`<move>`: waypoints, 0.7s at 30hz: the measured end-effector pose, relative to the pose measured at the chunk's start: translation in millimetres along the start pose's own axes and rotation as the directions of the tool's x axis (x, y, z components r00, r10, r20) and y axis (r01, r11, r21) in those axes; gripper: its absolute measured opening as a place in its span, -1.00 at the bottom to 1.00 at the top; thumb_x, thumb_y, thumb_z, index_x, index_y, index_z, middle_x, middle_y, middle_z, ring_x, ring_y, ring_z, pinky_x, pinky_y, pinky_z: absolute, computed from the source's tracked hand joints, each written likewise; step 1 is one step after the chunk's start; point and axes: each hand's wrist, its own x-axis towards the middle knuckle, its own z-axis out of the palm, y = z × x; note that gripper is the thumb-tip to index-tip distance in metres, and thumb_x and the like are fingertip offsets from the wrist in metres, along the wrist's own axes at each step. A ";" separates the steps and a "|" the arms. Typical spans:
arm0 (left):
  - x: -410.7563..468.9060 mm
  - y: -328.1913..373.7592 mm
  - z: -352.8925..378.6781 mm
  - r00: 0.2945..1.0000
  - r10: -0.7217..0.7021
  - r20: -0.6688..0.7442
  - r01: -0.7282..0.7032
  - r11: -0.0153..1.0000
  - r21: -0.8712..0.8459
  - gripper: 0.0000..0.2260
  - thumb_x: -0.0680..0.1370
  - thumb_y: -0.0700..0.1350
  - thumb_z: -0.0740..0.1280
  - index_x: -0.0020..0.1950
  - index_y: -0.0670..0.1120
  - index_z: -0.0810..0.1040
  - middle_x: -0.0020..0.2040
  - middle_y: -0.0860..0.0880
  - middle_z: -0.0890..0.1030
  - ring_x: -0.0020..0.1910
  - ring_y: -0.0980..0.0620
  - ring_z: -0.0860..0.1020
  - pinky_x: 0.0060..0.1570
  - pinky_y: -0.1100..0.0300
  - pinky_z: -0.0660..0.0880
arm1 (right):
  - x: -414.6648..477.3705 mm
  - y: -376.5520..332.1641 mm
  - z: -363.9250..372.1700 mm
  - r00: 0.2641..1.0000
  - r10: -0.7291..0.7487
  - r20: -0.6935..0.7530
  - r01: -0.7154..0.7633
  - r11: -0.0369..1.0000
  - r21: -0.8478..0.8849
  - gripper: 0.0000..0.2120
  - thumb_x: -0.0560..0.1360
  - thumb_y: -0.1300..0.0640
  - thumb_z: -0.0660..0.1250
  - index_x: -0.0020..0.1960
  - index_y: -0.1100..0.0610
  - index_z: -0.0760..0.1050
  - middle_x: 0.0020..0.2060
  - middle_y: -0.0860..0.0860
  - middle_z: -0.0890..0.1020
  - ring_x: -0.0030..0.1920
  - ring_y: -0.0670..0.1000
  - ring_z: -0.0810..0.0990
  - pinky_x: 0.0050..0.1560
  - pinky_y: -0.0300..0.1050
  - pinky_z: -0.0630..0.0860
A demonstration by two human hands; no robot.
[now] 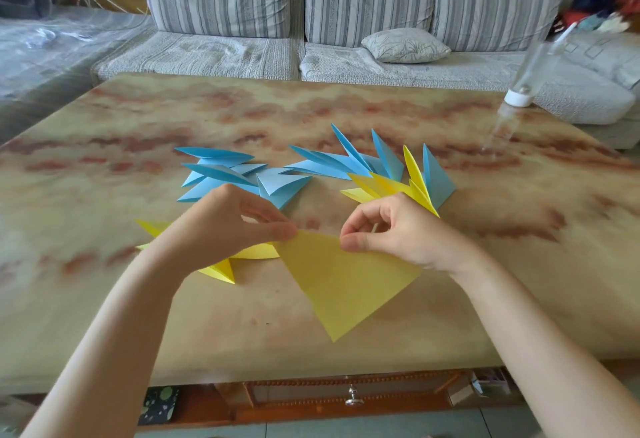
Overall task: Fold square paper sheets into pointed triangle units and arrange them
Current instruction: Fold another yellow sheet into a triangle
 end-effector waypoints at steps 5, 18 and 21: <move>-1.6 -4.7 -11.8 0.999 0.031 -0.023 -0.031 1.000 -0.001 -0.83 0.47 -0.06 0.42 -0.31 0.08 0.69 -0.33 0.18 0.67 -0.35 0.31 0.52 -0.25 0.33 0.40 | -3.4 5.5 -8.7 0.999 0.028 -0.030 -0.026 0.998 0.062 -0.94 0.40 0.19 0.47 -0.20 0.06 0.62 -0.38 -0.16 0.62 -0.30 -0.22 0.51 -0.20 -0.41 0.41; 5.4 -4.8 9.0 0.966 0.018 -0.258 -0.100 0.945 -0.310 -0.91 0.50 0.02 0.40 -0.09 0.03 0.62 -0.18 0.06 0.70 -0.18 0.15 0.67 -0.25 0.26 0.59 | 2.1 6.7 0.0 0.931 0.144 -0.335 -0.024 0.941 0.337 -0.94 0.39 0.19 0.47 -0.19 0.11 0.59 -0.38 -0.17 0.64 -0.36 -0.24 0.54 -0.34 -0.43 0.40; 8.1 -0.6 24.4 0.982 -0.027 -0.185 -0.051 0.913 -0.405 -0.60 0.36 0.29 0.43 0.05 0.08 0.59 -0.12 0.03 0.71 -0.15 0.06 0.68 -0.11 0.12 0.61 | 4.6 2.2 13.5 0.917 0.171 -0.361 -0.013 0.916 0.401 -0.94 0.40 0.20 0.48 -0.18 0.14 0.60 -0.35 -0.07 0.65 -0.36 -0.19 0.57 -0.35 -0.37 0.45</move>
